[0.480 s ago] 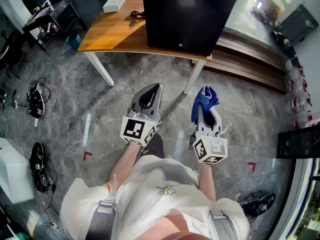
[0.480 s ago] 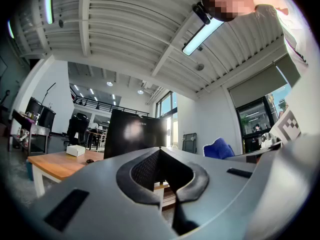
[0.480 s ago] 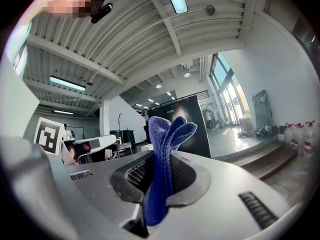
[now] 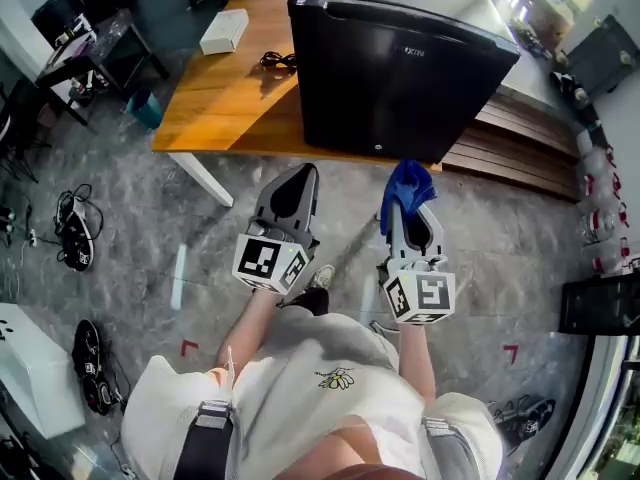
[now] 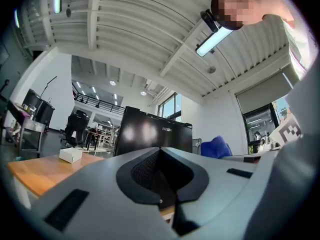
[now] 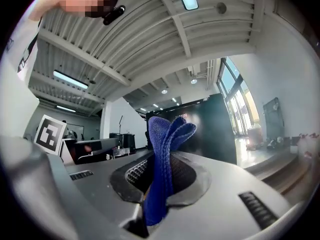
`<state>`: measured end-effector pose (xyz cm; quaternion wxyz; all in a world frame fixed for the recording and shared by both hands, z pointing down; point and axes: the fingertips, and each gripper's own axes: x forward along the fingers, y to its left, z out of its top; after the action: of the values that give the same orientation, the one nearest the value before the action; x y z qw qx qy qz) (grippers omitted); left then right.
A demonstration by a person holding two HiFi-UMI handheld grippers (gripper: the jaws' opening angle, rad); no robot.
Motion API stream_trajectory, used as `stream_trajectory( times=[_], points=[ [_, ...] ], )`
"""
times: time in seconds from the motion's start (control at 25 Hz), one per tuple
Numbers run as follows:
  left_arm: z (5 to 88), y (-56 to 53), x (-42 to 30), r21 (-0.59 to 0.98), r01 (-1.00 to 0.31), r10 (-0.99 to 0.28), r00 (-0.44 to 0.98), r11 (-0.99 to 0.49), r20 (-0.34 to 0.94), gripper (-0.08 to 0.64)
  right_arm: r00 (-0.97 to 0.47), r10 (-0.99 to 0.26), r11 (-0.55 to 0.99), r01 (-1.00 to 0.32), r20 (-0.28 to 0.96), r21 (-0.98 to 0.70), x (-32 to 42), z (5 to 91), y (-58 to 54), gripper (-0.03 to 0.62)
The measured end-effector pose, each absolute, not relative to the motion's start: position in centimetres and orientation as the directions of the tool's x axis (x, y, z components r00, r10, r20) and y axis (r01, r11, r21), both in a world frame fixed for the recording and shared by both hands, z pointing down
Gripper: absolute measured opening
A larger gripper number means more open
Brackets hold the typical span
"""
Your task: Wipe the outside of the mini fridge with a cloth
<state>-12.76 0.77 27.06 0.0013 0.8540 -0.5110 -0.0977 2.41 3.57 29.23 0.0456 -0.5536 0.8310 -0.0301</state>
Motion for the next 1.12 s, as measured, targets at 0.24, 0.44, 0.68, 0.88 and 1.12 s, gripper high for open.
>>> stream_trajectory(
  times=[0.24, 0.44, 0.68, 0.88, 1.12],
  points=[
    [25.6, -5.8, -15.1, 0.09, -0.846, -0.843, 0.503, -0.525, -0.191, 0.005, -0.33, -0.938, 0.338, -0.939, -0.106, -0.068, -0.5, 26.7, -3.3, 0.063],
    [25.0, -9.2, -14.9, 0.093, -0.839, -0.835, 0.512, -0.537, -0.202, 0.005, -0.271, -0.958, 0.28, -0.956, -0.097, -0.093, 0.8, 26.8, -6.0, 0.062],
    [24.5, -10.5, -11.6, 0.09, -0.83, -0.827, 0.526, -0.55, -0.197, 0.005, -0.268, -0.96, 0.275, -0.958, -0.084, -0.083, 3.6, 26.4, -7.6, 0.063],
    [24.0, -11.2, -9.4, 0.097, -0.826, -0.823, 0.529, -0.555, -0.205, 0.005, -0.277, -0.957, 0.283, -0.956, -0.09, -0.071, 5.5, 25.6, -8.8, 0.063],
    [23.7, -12.0, -7.7, 0.098, -0.841, -0.837, 0.504, -0.531, -0.212, 0.005, -0.318, -0.943, 0.326, -0.942, -0.1, -0.083, 6.9, 25.0, -9.9, 0.063]
  ],
)
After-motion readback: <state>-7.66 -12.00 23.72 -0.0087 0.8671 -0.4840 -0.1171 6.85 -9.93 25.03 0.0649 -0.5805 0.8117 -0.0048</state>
